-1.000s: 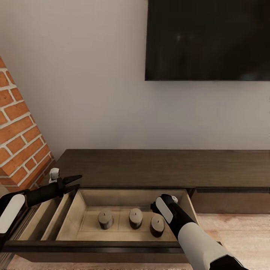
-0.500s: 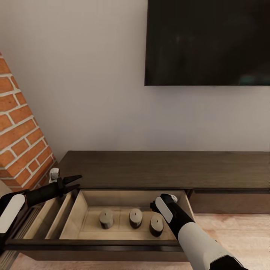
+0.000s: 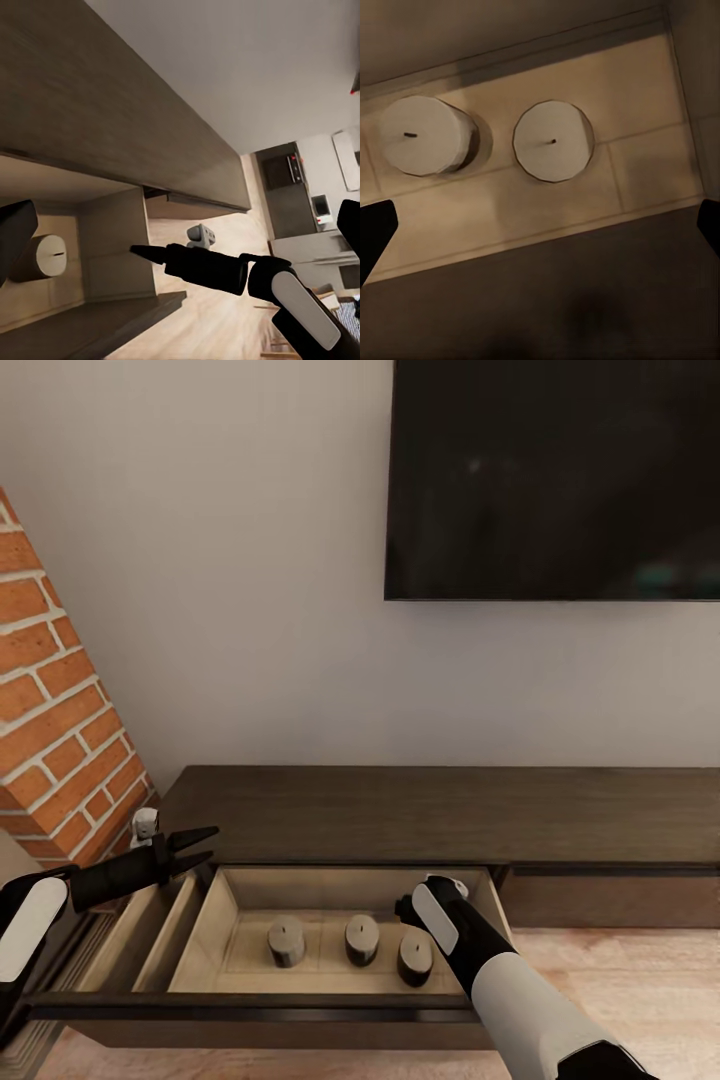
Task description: Place each of the two pumpkins and all three candles from the living room inside a cabinet in the living room (use any cabinet), then make sure every cabinet is closed, and position the cauldron so it is next to a table in the living room.
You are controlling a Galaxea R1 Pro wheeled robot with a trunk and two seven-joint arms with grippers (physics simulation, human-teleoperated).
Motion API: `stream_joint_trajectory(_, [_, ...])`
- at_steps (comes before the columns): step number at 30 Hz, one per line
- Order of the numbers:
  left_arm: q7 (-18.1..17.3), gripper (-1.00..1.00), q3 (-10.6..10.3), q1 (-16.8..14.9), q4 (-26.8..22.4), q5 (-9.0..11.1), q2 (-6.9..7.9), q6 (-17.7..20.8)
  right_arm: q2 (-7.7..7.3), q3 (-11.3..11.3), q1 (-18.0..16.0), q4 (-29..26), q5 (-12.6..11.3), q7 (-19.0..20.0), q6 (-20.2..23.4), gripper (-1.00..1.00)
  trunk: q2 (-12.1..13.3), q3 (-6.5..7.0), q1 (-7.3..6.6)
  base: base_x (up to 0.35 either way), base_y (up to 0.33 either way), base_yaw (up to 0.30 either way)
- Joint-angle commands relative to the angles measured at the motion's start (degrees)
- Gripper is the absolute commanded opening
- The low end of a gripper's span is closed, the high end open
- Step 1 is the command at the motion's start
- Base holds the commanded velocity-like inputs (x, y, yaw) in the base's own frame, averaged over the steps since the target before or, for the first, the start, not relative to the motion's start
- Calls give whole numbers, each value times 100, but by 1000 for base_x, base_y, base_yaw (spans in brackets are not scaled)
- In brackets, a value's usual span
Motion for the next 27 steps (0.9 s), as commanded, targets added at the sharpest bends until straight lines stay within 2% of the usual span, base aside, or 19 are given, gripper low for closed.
stream_joint_trajectory(1, [0, 100, 3, 0, 0, -3, 0, 0, 0, 0, 0, 0, -1, 0, 0, 100, 42, 18, -23, 0, 0, 0])
stream_joint_trajectory(16, [0, 100, 7, 0, 0, -3, 0, 0, 6, 0, 0, 0, -1, 3, -18, 100, 643, 288, -352, -2, 0, 0])
stream_joint_trajectory(27, [0, 100, 5, 0, 0, -3, 9, 0, 17, 8, 0, -1, 7, 8, -26, 100, 1084, 485, -594, -108, 0, 0])
